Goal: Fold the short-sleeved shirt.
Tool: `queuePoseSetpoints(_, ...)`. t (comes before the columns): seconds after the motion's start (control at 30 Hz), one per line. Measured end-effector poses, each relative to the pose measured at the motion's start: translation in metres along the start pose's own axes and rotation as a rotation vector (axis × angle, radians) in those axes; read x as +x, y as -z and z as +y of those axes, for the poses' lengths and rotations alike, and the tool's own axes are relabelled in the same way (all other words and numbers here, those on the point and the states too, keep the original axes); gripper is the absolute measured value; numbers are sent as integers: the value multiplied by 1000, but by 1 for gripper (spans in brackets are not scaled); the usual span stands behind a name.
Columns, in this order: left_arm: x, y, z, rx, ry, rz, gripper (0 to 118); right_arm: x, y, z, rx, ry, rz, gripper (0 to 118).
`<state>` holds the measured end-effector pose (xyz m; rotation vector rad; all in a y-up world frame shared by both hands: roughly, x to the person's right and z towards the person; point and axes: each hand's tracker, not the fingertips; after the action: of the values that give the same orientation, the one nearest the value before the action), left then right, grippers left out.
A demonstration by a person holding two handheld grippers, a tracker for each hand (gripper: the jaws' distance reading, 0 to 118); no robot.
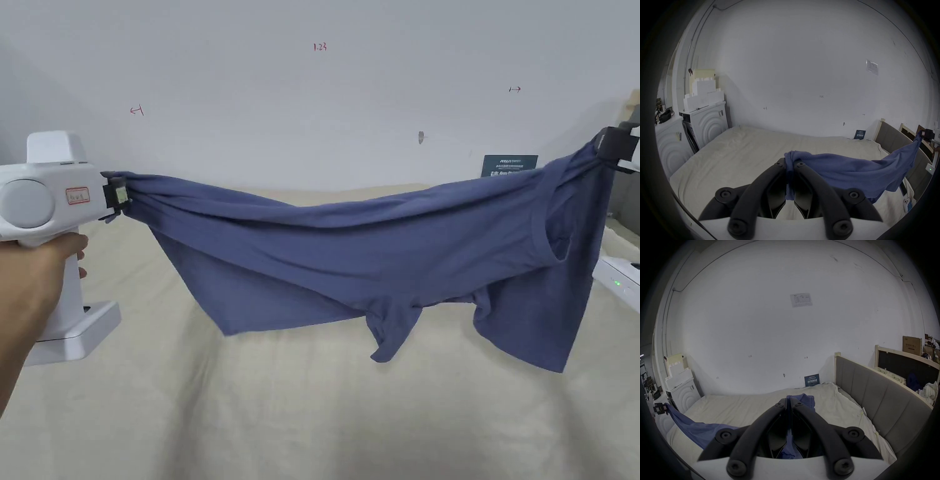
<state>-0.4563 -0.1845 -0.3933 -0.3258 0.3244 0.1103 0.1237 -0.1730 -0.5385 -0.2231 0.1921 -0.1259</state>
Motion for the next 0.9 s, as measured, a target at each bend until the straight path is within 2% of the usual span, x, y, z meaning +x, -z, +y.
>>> queuePoseSetpoints(0.17,-6,12,-29,-15,6,18,5,4,12,-34,-40,25,-6,1)
queuePoseSetpoints(0.4,-19,22,-123,-203,-7,10,5,13,9,-134,-220,6,-11,1)
queuePoseSetpoints(0.47,-21,18,-154,-263,1,19,5,15,0,-166,-283,-6,-21,1)
queuePoseSetpoints(0.7,-35,-26,-255,-436,-6,18,5,23,-61,-273,-455,25,-22,1)
queuePoseSetpoints(0.9,-58,-54,-317,-537,2,34,5,37,-117,-343,-565,111,-55,1)
